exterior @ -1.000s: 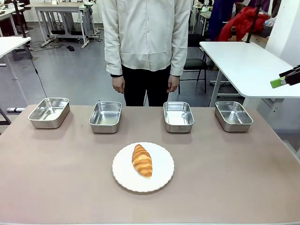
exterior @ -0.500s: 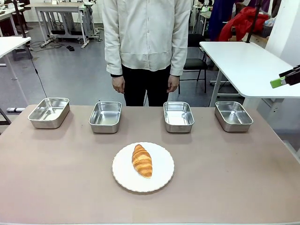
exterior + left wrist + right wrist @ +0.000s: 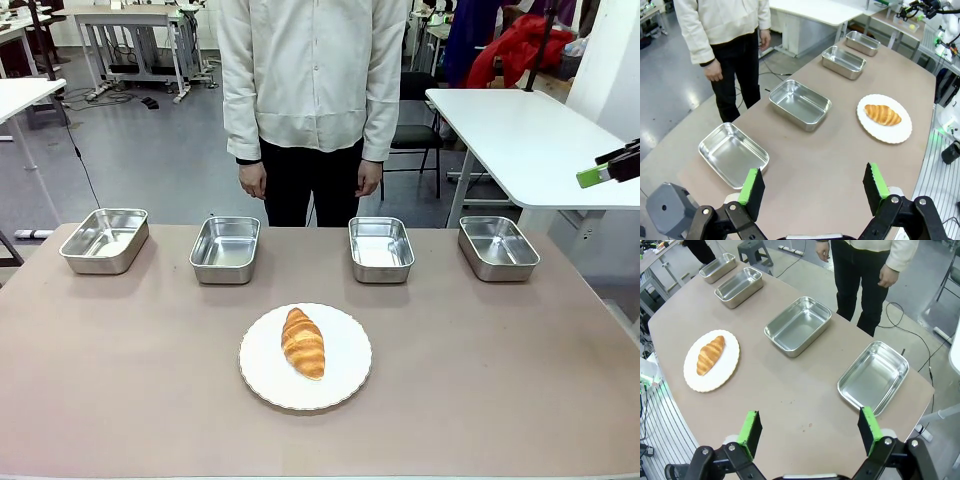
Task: Place the bread in the container.
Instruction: Place the Butter Roll into the Airtight Container indicated by the human.
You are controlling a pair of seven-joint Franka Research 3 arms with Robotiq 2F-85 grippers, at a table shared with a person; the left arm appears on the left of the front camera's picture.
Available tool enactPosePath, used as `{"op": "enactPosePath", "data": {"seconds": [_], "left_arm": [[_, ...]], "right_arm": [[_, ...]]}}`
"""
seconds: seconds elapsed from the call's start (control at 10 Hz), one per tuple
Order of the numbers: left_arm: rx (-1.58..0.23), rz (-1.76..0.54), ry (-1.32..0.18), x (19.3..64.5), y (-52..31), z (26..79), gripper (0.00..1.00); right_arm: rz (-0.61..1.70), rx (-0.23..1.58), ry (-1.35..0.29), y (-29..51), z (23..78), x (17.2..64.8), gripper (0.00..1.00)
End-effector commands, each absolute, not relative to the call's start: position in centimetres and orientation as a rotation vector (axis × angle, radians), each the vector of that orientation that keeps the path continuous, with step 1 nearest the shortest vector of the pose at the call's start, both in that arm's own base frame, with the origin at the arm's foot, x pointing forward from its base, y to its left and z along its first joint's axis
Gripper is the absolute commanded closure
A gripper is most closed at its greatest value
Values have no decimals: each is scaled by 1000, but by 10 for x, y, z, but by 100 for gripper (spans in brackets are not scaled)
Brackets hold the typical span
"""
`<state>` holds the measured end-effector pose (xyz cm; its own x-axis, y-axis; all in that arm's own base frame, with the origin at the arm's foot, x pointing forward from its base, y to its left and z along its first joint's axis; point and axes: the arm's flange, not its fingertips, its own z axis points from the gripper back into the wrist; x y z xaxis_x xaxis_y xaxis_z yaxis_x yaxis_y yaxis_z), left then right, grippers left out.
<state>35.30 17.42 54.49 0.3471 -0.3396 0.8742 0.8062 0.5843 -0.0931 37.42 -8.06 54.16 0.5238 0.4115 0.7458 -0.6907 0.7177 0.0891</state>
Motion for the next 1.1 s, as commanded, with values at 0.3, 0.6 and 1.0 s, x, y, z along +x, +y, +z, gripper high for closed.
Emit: {"op": "enactPosePath", "data": {"seconds": [0.3, 0.6, 1.0], "left_arm": [[-580, -810, -952, 352, 173, 545, 0], [-580, -810, -952, 352, 173, 545, 0], [-580, -810, -952, 352, 173, 545, 0]], "right_arm": [[691, 415, -782, -81, 540, 374, 0], [691, 415, -782, -81, 540, 374, 0], [691, 415, -782, -81, 540, 374, 0]]}}
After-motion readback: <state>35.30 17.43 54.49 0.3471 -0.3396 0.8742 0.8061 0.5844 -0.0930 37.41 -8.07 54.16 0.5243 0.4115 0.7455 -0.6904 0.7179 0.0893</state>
